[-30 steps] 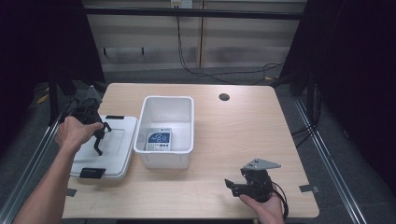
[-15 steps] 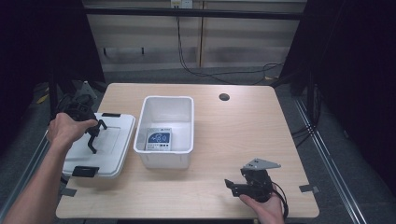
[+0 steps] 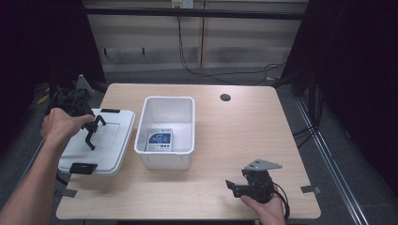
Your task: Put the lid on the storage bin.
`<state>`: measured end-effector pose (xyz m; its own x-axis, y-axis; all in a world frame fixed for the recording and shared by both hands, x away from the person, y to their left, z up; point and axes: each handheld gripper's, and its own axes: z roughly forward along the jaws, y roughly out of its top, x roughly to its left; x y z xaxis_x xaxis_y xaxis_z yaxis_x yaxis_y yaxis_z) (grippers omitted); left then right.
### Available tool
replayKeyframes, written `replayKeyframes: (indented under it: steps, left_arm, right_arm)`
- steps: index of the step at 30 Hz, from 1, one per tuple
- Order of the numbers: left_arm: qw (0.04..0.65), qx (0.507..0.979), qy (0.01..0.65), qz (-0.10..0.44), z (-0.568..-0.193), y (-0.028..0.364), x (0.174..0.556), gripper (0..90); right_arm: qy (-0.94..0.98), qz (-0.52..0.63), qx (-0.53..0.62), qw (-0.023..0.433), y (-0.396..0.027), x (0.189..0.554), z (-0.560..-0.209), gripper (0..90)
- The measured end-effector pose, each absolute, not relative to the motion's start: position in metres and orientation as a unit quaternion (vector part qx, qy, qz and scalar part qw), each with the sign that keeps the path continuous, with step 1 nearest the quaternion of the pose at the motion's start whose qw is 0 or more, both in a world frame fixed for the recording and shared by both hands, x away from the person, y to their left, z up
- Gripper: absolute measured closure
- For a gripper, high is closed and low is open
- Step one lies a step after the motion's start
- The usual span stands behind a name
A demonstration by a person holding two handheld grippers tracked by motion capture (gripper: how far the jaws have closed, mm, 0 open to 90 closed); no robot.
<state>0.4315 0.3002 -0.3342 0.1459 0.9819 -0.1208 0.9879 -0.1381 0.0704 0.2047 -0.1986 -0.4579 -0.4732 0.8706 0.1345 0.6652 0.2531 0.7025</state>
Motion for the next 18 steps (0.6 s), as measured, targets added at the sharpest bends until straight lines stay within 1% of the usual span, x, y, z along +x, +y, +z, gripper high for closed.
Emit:
replayKeyframes:
  steps: [9, 18]
  left_arm:
    - [0.07, 0.755, 0.652, -0.019, -0.32, 0.298, 0.431, 84.9]
    - [0.074, 0.759, 0.646, -0.027, -0.309, 0.302, 0.431, 84.9]
  right_arm:
    - [0.78, 0.361, 0.492, 0.142, -0.198, 0.205, -0.458, 26.3]
    - [0.78, 0.36, 0.493, 0.138, -0.199, 0.205, -0.458, 26.1]
